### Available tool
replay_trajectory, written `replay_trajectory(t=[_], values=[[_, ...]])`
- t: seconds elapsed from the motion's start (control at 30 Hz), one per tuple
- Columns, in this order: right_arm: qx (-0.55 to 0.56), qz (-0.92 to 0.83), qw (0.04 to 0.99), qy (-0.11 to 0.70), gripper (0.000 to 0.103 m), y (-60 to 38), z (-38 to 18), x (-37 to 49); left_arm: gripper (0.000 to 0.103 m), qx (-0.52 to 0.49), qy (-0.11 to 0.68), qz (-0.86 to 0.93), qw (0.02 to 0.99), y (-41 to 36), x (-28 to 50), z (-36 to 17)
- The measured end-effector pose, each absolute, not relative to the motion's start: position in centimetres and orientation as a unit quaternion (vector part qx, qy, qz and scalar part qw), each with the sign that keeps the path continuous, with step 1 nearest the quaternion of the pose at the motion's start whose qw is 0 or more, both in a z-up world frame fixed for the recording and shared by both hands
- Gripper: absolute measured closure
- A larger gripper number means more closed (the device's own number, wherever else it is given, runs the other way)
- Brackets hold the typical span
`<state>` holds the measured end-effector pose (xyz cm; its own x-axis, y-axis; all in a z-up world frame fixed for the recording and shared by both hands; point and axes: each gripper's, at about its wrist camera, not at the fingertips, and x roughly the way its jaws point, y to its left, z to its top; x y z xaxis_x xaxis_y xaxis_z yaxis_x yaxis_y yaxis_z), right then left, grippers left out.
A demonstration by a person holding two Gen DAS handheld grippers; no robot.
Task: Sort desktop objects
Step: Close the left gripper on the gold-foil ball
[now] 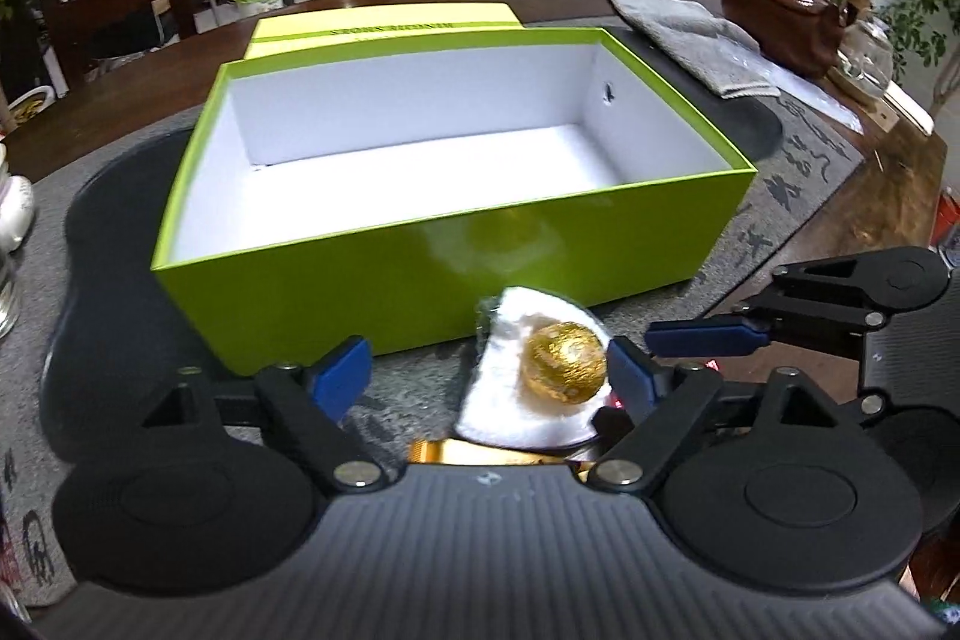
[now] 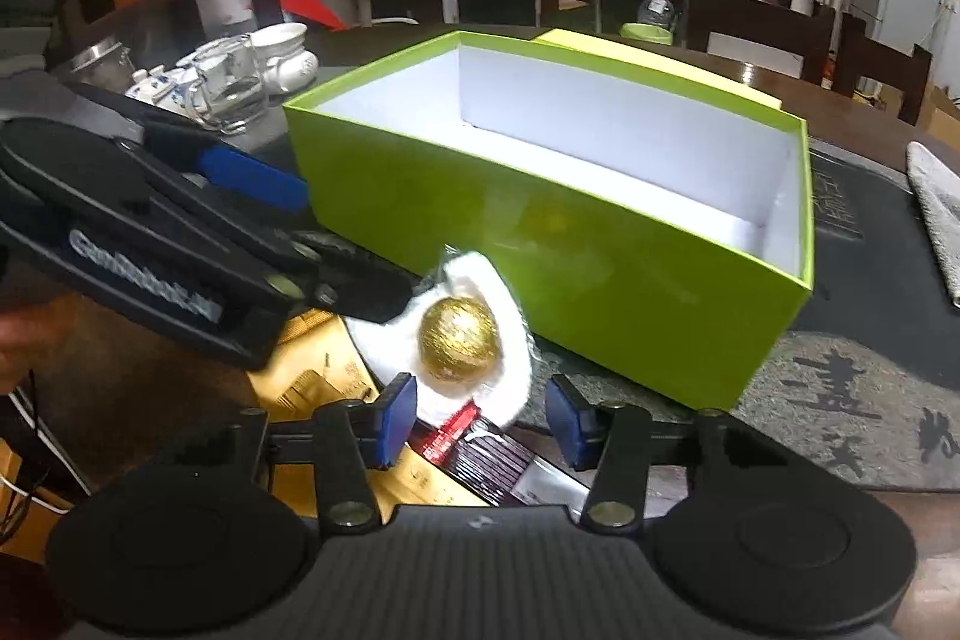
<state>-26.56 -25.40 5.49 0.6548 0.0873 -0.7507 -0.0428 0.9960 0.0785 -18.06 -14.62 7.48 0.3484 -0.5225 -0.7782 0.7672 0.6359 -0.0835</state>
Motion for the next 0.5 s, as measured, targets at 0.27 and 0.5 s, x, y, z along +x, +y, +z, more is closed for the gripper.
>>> replay_trajectory(t=[0.27,0.5], values=[[0.043,0.049,0.909,0.411,0.066,-25.8,5.0,-25.7,0.034,0.156,0.421,-0.419,0.789,-16.4,-17.5,6.4],[0.056,0.048,0.909,0.409,0.069,-26.0,4.5,-25.2,0.047,0.144,0.438,-0.435,0.774,-17.2,-16.5,5.5]])
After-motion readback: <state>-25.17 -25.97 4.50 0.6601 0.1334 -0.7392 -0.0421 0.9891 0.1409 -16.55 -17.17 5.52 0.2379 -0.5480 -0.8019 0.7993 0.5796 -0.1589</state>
